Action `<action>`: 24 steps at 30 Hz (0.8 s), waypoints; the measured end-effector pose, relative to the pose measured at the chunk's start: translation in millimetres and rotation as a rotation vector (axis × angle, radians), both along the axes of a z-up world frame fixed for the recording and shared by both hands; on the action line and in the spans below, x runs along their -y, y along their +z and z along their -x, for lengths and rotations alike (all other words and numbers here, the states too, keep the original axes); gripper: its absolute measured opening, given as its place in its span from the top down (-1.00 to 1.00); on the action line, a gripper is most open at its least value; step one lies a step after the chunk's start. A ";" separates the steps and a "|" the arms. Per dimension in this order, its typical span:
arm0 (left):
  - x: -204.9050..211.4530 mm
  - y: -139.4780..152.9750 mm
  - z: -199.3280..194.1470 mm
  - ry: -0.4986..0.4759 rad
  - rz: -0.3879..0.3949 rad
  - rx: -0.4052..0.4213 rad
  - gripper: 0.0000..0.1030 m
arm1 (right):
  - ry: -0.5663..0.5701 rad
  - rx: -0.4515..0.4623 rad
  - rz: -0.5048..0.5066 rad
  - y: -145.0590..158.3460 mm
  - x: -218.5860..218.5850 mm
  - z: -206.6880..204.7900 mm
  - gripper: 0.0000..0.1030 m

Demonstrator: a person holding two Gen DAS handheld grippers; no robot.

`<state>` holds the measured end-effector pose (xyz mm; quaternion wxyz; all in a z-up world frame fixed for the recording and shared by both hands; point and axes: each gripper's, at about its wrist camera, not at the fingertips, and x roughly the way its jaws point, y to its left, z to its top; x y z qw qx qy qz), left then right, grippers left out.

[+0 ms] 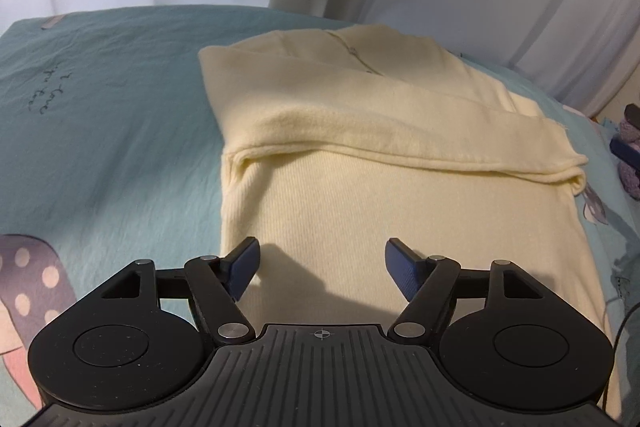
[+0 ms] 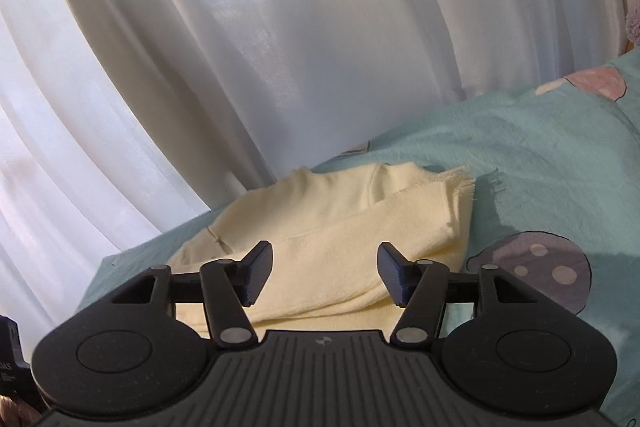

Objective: Fold small clothes
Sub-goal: 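Smooth the folded sweater body with both grippers open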

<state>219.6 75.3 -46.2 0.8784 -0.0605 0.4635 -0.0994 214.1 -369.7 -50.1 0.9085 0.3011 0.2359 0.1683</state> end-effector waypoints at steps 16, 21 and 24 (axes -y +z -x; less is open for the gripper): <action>-17.4 2.3 134.1 -0.024 -0.118 -0.174 -0.49 | 0.471 -0.421 0.143 -26.7 -33.7 120.4 -0.39; -30.4 1.1 157.8 -0.003 -0.064 -0.236 -0.26 | 0.317 -0.543 0.138 -43.2 5.6 156.8 -0.31; -32.2 3.1 163.0 -0.004 -0.057 -0.252 -0.02 | 0.266 -0.569 0.159 -46.9 19.5 161.2 0.10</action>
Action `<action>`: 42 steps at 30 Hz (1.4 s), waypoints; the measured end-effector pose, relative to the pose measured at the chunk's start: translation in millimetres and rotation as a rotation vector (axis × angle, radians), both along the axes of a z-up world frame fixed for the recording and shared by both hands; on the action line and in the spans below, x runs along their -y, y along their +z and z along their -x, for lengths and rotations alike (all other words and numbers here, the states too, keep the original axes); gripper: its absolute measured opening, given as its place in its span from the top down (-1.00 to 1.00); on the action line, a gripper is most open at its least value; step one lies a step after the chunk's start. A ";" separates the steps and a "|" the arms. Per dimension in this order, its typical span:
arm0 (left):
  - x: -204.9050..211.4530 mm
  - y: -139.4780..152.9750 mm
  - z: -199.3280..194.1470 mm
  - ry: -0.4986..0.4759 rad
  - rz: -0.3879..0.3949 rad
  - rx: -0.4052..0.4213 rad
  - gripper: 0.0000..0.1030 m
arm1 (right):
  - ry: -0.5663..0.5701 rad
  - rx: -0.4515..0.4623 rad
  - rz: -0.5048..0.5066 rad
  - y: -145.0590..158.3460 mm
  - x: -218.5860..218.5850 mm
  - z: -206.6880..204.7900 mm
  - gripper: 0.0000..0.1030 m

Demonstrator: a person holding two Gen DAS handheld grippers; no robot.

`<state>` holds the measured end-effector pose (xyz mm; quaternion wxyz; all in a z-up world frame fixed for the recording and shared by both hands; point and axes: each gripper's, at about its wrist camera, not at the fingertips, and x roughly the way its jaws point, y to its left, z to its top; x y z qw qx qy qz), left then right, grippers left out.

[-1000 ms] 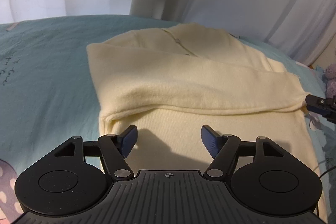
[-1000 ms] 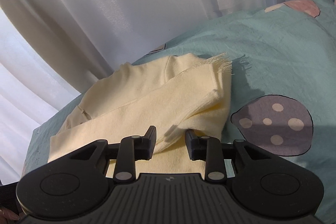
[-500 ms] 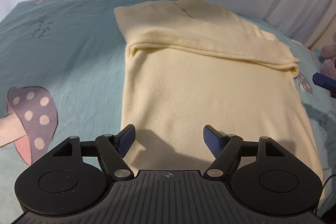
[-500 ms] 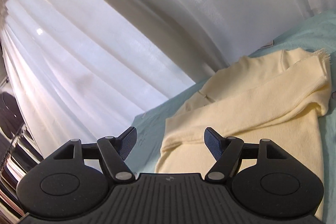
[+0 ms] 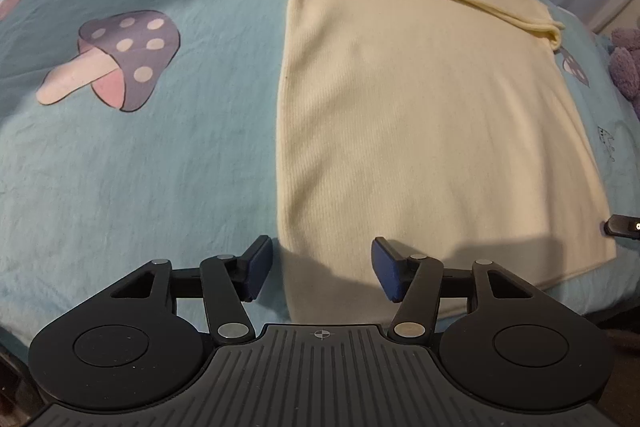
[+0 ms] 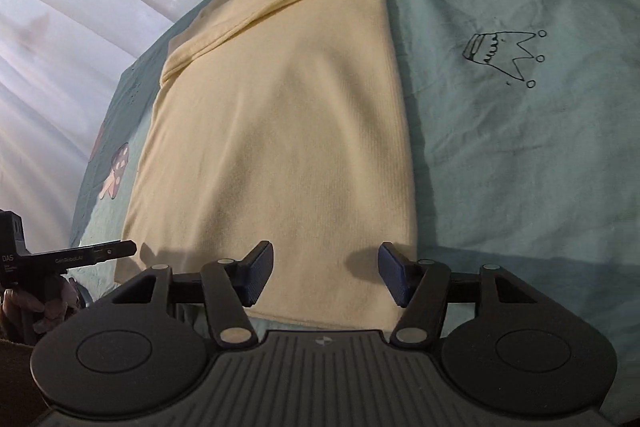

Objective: Fold small clothes
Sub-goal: 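Smooth the folded sweater body with both grippers open, then pinch the sweater hem with both grippers and lift it up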

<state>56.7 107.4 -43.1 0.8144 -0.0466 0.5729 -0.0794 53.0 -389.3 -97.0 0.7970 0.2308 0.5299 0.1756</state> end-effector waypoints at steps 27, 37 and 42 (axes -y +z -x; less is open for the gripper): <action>-34.1 33.8 -29.9 0.083 0.305 0.057 0.84 | -0.056 0.016 -0.125 5.9 22.0 -19.4 0.89; -17.4 51.4 -126.6 0.086 0.246 0.276 0.83 | -0.132 0.273 -0.047 37.6 12.5 -114.4 0.89; -4.1 21.1 -171.8 0.100 0.155 0.261 0.82 | -0.165 0.282 0.048 21.5 -2.8 -163.8 0.89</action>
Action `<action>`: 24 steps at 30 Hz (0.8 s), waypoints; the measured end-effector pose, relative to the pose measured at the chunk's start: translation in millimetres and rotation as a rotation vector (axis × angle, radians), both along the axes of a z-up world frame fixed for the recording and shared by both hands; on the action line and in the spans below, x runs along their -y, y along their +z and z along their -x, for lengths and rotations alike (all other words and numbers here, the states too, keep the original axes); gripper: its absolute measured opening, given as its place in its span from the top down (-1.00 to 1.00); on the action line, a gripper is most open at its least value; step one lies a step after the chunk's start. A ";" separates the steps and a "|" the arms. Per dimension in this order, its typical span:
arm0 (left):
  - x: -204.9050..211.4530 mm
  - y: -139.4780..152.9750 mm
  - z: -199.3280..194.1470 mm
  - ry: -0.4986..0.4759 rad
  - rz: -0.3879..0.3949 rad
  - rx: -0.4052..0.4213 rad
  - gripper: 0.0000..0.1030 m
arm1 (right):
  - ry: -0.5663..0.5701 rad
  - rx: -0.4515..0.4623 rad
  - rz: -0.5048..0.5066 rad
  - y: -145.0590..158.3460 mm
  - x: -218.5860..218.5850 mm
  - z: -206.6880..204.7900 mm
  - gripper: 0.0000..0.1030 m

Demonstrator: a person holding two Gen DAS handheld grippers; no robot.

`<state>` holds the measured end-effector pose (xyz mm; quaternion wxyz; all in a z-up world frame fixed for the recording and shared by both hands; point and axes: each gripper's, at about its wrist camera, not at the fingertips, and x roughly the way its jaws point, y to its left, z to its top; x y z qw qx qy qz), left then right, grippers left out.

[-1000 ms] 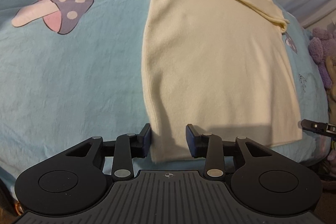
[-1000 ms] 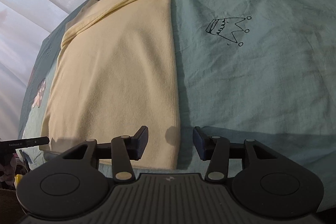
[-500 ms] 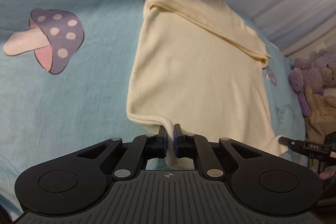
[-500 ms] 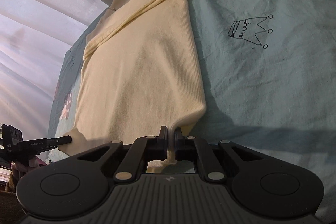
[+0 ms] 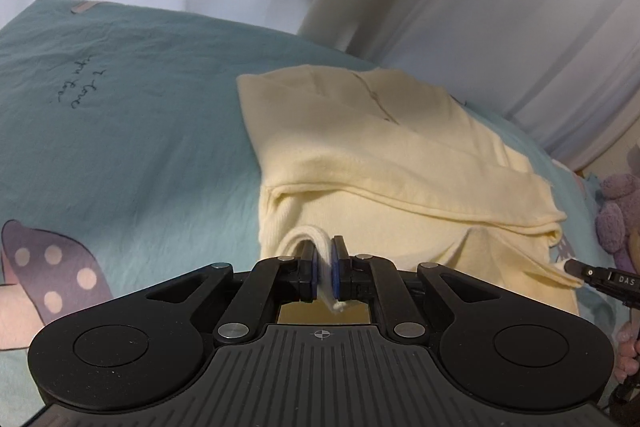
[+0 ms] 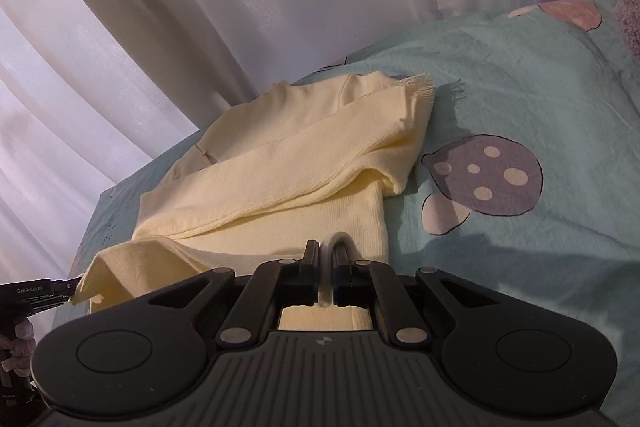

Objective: Fold small clothes
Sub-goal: 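Pinch the sweater hem with both grippers and lift it up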

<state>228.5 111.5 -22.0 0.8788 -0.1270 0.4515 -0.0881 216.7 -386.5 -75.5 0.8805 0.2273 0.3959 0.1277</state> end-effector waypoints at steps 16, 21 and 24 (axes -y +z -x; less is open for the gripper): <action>-8.4 -16.1 -6.3 -0.057 -0.107 0.099 0.02 | 0.026 0.045 0.161 -7.9 0.9 -7.4 0.23; 11.3 -26.5 -20.4 -0.094 -0.139 0.077 0.24 | 0.080 0.064 0.200 -11.4 -17.9 -14.9 0.24; 18.7 -24.6 -20.6 -0.116 -0.166 0.093 0.68 | 0.117 0.081 0.238 -12.1 -26.9 -18.7 0.32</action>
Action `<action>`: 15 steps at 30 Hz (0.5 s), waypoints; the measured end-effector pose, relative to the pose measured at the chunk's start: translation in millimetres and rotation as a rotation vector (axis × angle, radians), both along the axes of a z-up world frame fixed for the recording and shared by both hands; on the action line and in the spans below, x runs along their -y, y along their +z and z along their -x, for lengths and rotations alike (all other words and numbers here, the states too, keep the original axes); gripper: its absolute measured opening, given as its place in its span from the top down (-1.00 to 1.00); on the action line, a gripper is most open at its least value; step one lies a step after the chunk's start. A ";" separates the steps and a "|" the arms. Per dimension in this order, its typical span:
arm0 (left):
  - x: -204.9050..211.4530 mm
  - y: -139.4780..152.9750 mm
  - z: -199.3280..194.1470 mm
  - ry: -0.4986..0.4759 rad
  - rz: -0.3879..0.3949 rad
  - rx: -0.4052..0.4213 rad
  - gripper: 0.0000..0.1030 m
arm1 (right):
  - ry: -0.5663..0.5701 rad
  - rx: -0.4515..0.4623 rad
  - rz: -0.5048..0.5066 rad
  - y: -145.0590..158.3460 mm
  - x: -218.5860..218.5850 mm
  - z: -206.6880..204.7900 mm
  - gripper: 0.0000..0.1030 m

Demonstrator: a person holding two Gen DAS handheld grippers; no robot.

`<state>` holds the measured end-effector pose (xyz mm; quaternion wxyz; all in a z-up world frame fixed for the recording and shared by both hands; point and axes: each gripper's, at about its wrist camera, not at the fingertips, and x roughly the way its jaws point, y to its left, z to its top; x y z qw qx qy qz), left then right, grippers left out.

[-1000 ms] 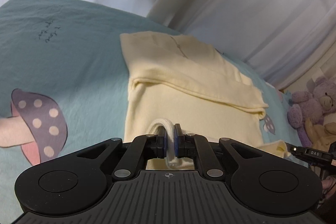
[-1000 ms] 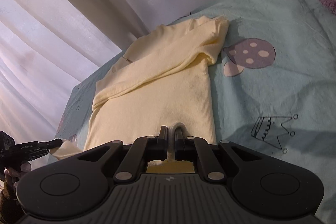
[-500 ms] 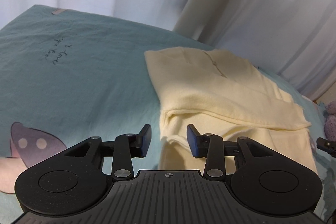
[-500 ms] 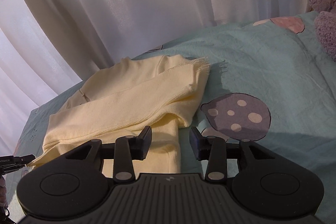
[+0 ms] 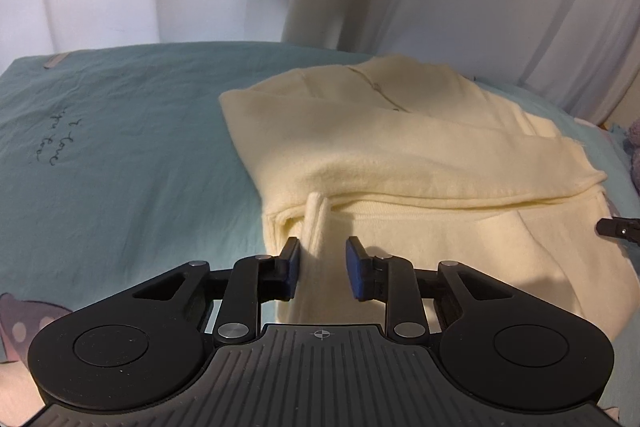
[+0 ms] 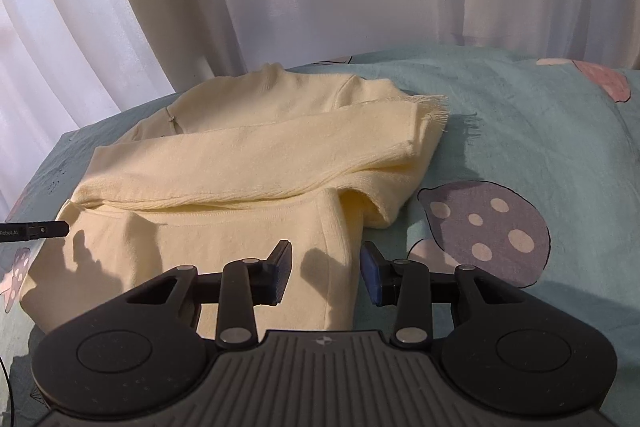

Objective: Fold small clothes
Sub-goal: 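Pinch the sweater hem with both grippers and lift it up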

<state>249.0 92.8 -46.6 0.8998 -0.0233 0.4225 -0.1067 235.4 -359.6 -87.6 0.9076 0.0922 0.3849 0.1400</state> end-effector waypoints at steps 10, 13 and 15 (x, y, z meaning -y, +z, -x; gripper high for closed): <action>3.2 -6.0 -6.9 -0.038 0.003 -0.017 0.64 | 0.067 0.048 0.045 1.2 -11.7 -5.7 0.86; 5.7 -4.9 -6.9 -0.045 0.015 -0.017 0.82 | 0.067 0.063 0.107 2.0 -18.7 -5.5 0.88; 0.4 11.6 -1.0 -0.039 0.065 0.000 0.83 | 0.061 0.097 0.125 10.7 -20.9 -0.1 0.89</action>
